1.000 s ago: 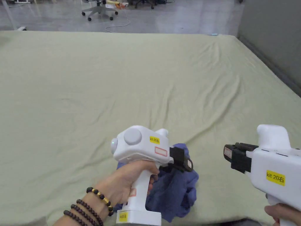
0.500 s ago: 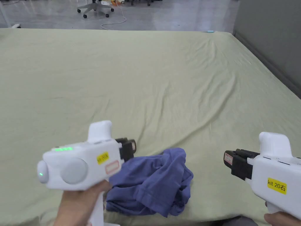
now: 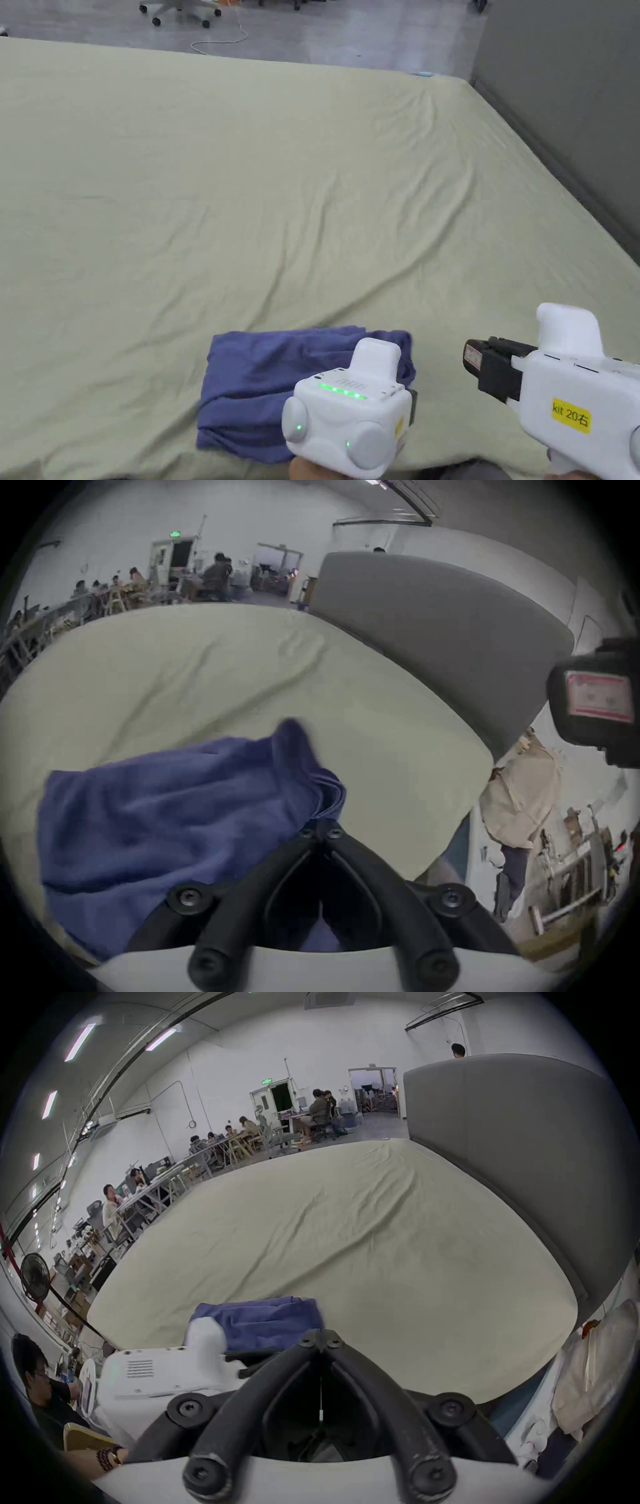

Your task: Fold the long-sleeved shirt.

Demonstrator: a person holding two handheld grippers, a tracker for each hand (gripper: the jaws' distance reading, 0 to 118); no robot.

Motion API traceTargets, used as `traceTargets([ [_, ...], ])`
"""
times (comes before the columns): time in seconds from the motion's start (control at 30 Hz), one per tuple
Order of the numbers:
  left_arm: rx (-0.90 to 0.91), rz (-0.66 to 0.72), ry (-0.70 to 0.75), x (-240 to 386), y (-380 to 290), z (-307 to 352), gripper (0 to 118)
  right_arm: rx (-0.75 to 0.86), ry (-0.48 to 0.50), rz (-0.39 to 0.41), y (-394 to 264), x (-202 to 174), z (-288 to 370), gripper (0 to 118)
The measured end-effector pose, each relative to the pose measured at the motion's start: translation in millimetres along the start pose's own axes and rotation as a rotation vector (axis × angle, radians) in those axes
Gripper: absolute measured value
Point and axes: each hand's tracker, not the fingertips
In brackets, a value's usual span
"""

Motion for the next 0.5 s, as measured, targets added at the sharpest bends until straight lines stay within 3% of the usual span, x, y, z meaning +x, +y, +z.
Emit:
traceTargets([
  [0.1,-0.02,0.017,-0.004,-8.1,4.8,4.9,0,-0.007,0.003,-0.019,1.9,2.0,-3.9,0],
  [0.17,0.057,0.073,-0.046,-23.3,10.0,32.8,0,-0.019,0.031,-0.031,3.5,0.0,-11.4,0],
  [0.4,0.243,0.407,-0.049,-137.5,18.3,135.6,0,-0.163,0.333,-0.093,6.1,-27.6,-90.6,0],
  [0.5,0.266,0.486,-0.041,-175.8,7.1,154.2,0,-0.27,0.401,-0.138,-4.1,-26.9,-138.3,0],
])
